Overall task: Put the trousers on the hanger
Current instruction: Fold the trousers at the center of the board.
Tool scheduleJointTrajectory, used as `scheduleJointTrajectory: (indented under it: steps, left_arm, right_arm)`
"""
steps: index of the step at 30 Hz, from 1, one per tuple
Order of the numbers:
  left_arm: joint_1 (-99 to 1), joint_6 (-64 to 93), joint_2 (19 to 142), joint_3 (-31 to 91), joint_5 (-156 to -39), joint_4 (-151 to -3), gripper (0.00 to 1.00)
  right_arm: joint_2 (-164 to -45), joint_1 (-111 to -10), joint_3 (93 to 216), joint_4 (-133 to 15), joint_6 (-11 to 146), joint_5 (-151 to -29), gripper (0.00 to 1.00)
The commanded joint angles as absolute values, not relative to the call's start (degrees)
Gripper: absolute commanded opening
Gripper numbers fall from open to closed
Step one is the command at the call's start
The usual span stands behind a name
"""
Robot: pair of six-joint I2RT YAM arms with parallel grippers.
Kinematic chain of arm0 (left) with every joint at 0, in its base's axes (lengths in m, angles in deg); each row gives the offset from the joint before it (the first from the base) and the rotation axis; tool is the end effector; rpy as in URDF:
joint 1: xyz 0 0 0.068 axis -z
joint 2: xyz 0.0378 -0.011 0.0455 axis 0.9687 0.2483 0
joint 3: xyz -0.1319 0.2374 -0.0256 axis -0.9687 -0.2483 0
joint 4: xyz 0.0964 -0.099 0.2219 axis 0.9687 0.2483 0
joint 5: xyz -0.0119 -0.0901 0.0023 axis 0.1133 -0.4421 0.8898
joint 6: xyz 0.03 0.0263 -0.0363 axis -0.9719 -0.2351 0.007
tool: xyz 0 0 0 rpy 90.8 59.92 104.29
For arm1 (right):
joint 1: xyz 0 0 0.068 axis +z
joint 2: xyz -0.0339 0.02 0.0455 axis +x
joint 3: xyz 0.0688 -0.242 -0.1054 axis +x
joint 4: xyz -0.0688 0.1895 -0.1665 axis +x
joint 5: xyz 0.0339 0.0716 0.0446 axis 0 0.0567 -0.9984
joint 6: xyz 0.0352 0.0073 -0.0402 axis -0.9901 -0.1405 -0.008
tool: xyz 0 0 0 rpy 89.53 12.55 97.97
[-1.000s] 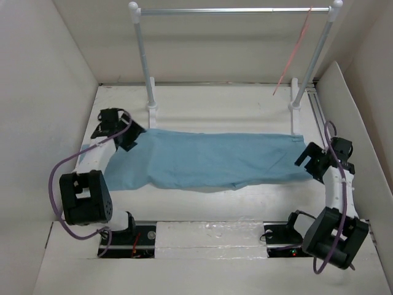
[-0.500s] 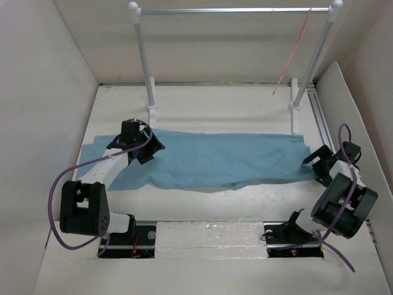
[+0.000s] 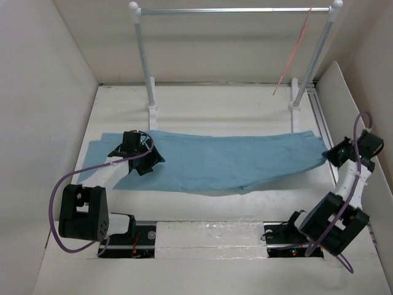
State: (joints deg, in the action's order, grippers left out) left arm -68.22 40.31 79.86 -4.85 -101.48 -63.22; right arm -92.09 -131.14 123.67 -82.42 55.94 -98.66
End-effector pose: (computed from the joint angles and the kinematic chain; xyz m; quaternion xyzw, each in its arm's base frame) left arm 0.2494 -0.0401 0.1871 -0.2039 0.9083 -0.2268 0.2862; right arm 0.1912 -0.1534 0.2367 0.4115 0.8272 0.0622 0.3777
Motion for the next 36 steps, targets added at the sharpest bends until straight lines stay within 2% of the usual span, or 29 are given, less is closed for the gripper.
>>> scheduleJointTrajectory:
  steps: [1,6,12,15,19,20,22,24,26,28,32,33,34,36]
  left_arm:
    - [-68.1,38.3,80.3,-6.8,-103.1,-63.6,0.62]
    - [-62.3,37.6,82.8,-5.2,-103.3,-62.4,0.62]
    - [-42.0,45.7,90.5,0.3,-102.2,-65.8,0.62]
    - [-32.6,48.6,97.6,9.2,-101.3,-64.9,0.62]
    - [-26.0,49.7,106.0,17.7,-100.2,-61.5,0.62]
    - [-26.0,49.6,106.5,18.9,-99.6,-60.3,0.62]
    - [-25.4,48.9,105.8,19.9,-98.1,-58.4,0.62]
    - [-27.0,48.0,103.8,19.0,-96.0,-56.9,0.62]
    - [-30.6,45.7,99.8,18.2,-94.5,-55.4,0.62]
    - [-33.9,43.6,94.9,16.3,-92.6,-53.1,0.63]
    - [-47.3,37.1,85.3,15.3,-92.0,-50.4,0.63]
    - [-49.7,36.2,82.1,16.4,-92.1,-49.4,0.63]
    - [-52.0,35.4,80.7,17.1,-92.3,-49.1,0.63]
    - [-58.7,33.4,78.1,19.0,-93.9,-48.4,0.63]
  right_arm:
    - [-83.8,-128.5,135.6,-85.9,62.0,-95.2,0.0]
    - [-80.6,-125.3,147.5,-93.1,66.2,-97.6,0.0]
    - [-78.8,-118.5,159.7,-101.2,71.0,-91.9,0.0]
    - [-80.3,-117.1,169.3,-104.5,72.9,-89.9,0.0]
    - [-85.5,-115.1,183.4,-107.9,76.5,-89.5,0.0]
    - [-86.5,-115.0,188.1,-108.1,76.9,-90.4,0.0]
    - [-88.2,-115.0,189.6,-106.9,76.3,-96.7,0.0]
    - [-88.1,-112.3,187.1,-104.0,74.8,-102.9,0.0]
    - [-86.9,-107.8,184.1,-102.1,74.3,-103.3,0.0]
    - [-86.4,-98.6,180.2,-101.0,74.3,-99.9,0.0]
    - [-87.3,-78.2,177.7,-98.7,70.6,-89.1,0.0]
    - [-88.0,-73.4,177.7,-97.6,69.8,-82.5,0.0]
    - [-88.7,-63.8,178.1,-97.1,68.8,-78.3,0.0]
    - [-91.9,-55.5,179.0,-96.1,67.9,-69.6,0.0]
